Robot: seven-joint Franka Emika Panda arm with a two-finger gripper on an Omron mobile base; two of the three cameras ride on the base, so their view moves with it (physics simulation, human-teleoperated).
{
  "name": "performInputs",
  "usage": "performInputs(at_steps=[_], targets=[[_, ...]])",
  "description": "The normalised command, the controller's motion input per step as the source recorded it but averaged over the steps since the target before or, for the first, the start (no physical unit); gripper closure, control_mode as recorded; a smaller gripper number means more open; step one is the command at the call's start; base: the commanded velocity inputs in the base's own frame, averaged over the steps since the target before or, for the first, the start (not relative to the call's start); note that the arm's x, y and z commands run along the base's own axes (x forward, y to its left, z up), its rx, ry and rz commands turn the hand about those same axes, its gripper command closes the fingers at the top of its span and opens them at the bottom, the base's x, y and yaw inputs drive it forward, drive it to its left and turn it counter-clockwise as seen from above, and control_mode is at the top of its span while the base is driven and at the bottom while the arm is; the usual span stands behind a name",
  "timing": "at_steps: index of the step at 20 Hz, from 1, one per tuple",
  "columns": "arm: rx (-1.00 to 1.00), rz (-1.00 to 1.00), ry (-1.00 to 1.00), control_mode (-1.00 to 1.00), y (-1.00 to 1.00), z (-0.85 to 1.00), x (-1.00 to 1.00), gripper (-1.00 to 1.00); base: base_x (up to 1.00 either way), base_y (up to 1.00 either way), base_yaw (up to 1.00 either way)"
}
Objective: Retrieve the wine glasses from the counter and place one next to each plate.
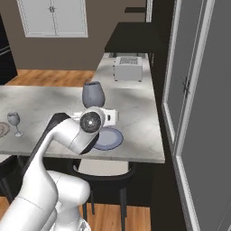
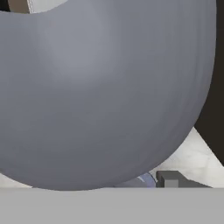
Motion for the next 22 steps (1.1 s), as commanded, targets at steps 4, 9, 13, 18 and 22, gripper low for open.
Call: performInputs(at_steps=[4,9,13,18,22], targets=[[0.00,-0.31,0.01,-1.00,-0.79,-0.63,0.58,1.00,0.00,0.00,0.00],[0.00,-0.15,0.02,-1.00,-0.82,-0.58,0.63,1.00,0.00,0.00,0.00],[0.00,-0.02,0.00,-1.00,-0.51,-0.52,0.43,1.00,0.00,0.00,0.00],[0.00,0.01,0.06,-1.00,-0.45,-0.45,0.25,1.00,0.00,0.00,0.00],[0.00,0.07,0.09,-1.00,-0.37,-0.41,0.20,1.00,0.00,0.00,0.00]])
